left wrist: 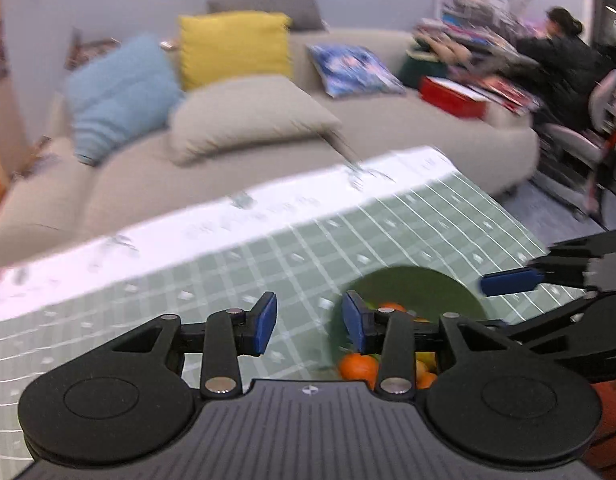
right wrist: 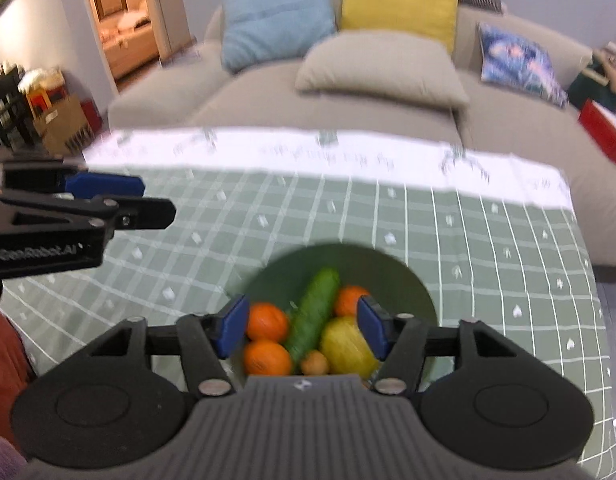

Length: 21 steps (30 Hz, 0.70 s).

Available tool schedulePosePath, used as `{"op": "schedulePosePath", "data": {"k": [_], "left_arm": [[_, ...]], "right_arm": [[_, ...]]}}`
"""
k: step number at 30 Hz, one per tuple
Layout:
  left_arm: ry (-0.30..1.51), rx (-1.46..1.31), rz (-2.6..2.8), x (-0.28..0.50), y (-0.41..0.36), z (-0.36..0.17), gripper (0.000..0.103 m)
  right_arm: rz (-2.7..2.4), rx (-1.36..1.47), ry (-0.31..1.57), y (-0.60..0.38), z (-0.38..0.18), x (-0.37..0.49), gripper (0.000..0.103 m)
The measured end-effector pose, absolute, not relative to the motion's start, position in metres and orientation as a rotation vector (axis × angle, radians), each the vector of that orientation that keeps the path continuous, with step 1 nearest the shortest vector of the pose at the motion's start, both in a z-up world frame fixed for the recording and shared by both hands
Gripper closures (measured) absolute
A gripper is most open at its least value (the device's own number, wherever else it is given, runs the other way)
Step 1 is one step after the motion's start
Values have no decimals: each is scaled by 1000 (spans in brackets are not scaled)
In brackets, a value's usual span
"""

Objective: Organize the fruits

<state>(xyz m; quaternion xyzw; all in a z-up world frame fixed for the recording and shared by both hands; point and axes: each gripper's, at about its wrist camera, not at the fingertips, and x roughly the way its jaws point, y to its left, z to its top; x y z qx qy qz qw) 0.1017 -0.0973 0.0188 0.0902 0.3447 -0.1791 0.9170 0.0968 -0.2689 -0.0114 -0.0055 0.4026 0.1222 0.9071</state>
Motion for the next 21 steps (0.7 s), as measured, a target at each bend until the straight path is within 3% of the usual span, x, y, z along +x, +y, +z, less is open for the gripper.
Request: {"op": "schedulePosePath", "data": {"k": [1, 4, 12, 21], "left_arm": [[686, 179, -346, 98, -92, 22, 55], [629, 143, -282, 84, -75, 28, 49], [524, 120, -112, 50, -52, 27, 24], [544, 165, -68, 25, -43, 15, 21]], "right_arm": [[249, -5, 807, -264, -5, 93, 34], [238, 0, 741, -251, 7, 79, 33], [131, 48, 621, -232, 7, 32, 19], [103, 4, 551, -216, 5, -11, 12]]}}
